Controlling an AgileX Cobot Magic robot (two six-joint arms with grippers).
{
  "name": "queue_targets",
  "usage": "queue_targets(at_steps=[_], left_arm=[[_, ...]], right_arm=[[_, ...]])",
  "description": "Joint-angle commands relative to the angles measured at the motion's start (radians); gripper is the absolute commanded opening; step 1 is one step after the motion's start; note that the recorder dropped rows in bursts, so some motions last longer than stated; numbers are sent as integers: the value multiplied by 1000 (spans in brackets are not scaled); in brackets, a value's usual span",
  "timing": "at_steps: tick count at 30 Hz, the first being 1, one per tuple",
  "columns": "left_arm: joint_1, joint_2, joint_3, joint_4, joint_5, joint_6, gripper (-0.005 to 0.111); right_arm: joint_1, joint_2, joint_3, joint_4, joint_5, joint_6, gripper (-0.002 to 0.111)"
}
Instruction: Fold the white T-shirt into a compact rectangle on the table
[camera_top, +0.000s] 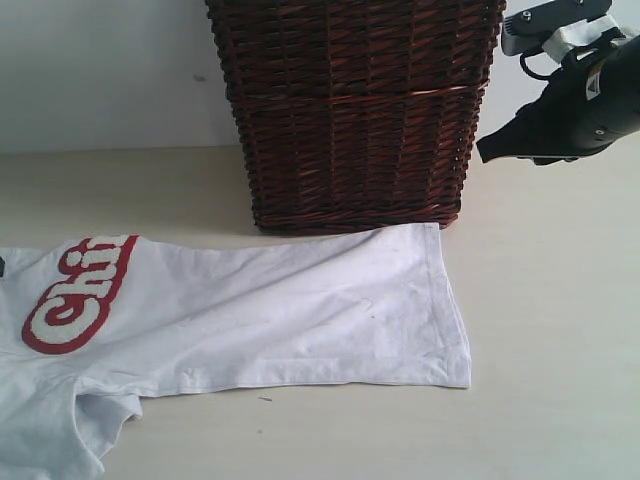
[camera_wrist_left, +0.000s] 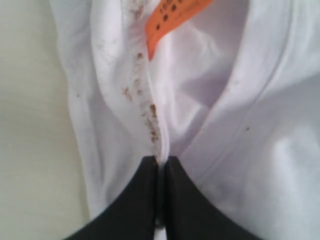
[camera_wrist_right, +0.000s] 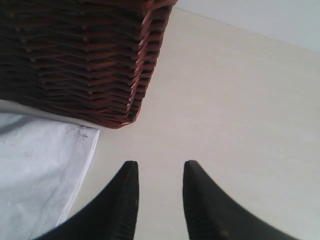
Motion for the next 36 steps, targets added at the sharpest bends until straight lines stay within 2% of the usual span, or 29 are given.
queue_targets(at_steps=[1,6,9,13,17,20,24,27,31,33,35,36], left_arm=[[4,-35,-56,5,94,44,0],[4,-80,-160,35,224,77,0],[4,-95,-210,118,259,77,0],[6,-95,-230,226,206,71,0],[6,-91,-230,230,126,71,1],[6,-84,-230,230,98,62,13],[6,-81,-230,267,83,18,41],[6,-90,-230,296,80,-28,49],[4,-123,-230,273,90,-38,43],[2,-145,-223,212,100,3,30],[2,-168,-206,123,102,83,12],[2,-176,-196,86,102,120,2]], right_arm=[[0,-10,-4,-1,-13,-7,30],[0,-10,-4,-1,-13,-7,30],[0,-10,-4,-1,-13,-7,30],[0,-10,-4,-1,-13,-7,30],[0,-10,-4,-1,-13,-7,30],[0,-10,-4,-1,-11,-7,30],[0,-10,-4,-1,0,-7,30],[0,-10,-4,-1,10,-7,30],[0,-8,-4,45,21,-31,27],[0,7,-4,144,52,-138,16],[0,37,-4,290,88,-299,1],[0,59,-4,367,108,-375,0]])
